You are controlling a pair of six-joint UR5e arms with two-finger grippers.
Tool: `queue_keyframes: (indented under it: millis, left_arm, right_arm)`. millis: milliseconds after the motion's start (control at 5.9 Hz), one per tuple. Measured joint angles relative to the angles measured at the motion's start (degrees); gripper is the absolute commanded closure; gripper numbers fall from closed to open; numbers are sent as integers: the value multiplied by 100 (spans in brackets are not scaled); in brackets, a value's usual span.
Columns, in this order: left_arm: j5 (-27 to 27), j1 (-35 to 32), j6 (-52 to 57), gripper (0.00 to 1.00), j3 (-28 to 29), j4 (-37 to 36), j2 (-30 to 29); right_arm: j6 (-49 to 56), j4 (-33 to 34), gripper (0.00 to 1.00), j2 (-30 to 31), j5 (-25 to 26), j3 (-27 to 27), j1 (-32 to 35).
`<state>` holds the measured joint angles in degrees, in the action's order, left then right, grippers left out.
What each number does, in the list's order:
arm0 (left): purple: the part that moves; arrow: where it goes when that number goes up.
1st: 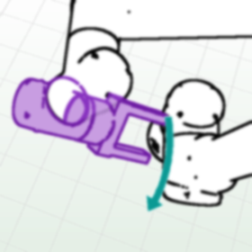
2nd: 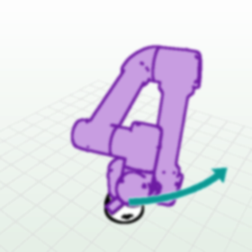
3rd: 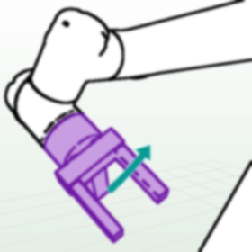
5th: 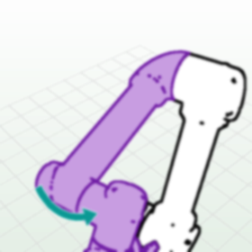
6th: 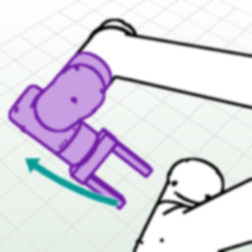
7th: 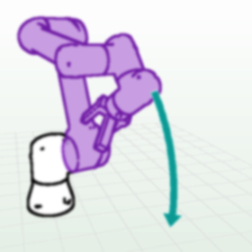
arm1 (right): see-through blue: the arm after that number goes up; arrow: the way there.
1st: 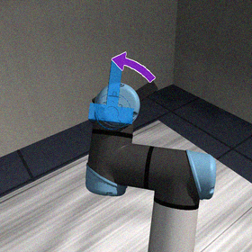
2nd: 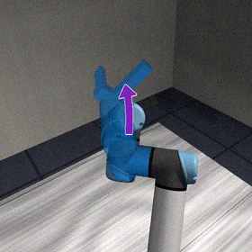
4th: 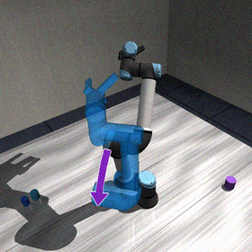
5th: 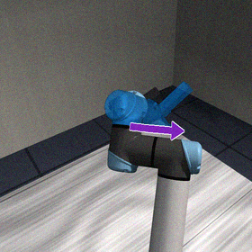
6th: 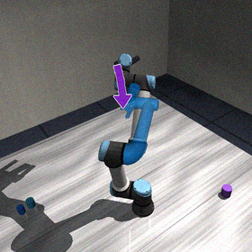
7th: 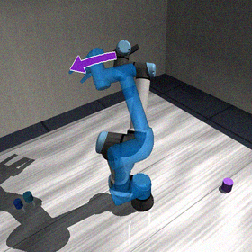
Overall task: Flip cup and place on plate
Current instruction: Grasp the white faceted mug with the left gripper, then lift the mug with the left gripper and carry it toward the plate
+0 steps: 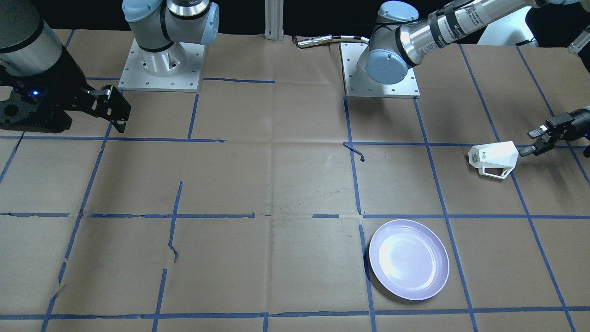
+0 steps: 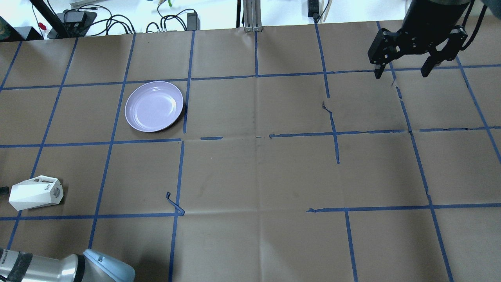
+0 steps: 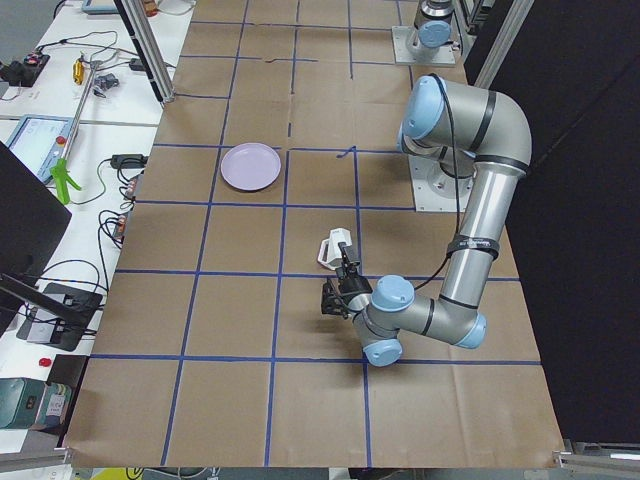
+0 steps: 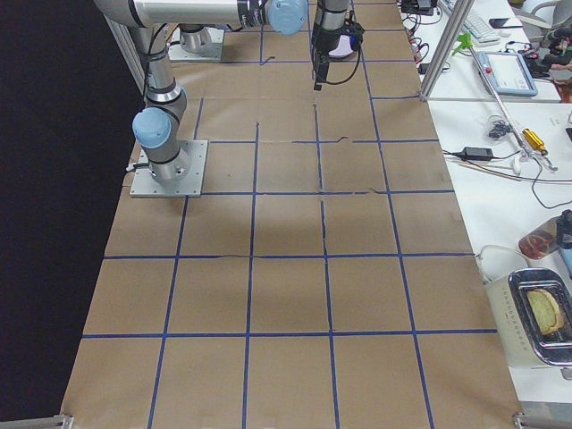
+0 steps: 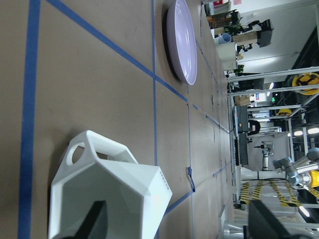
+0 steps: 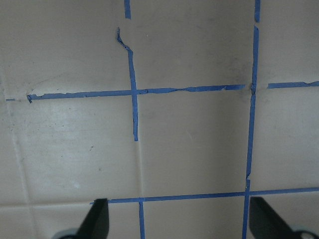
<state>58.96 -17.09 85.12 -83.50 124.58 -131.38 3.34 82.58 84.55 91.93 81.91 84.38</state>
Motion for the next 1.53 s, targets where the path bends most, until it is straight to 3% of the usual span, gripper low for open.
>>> queue_keyframes:
  millis: [169,339,508,678,1186,1525]
  left_arm:
    - [-33,0,84,13,-2,178,-245]
    - [-66,-12,116,58,-10,397,-373]
    - [-80,-31,128,95,-14,574,-426]
    - [-82,-43,203,100,-17,674,-443]
    - [-126,-46,390,100,-4,789,-429]
    - [-298,-83,28,100,175,1204,147]
  right_arm:
    - [0,3,0,0,0,0,0]
    - [0,4,0,0,0,0,0]
    - [0,4,0,0,0,0,0]
    - [0,4,0,0,0,0,0]
    - [0,4,0,0,0,0,0]
    - [0,0,0,-1,0,0,0]
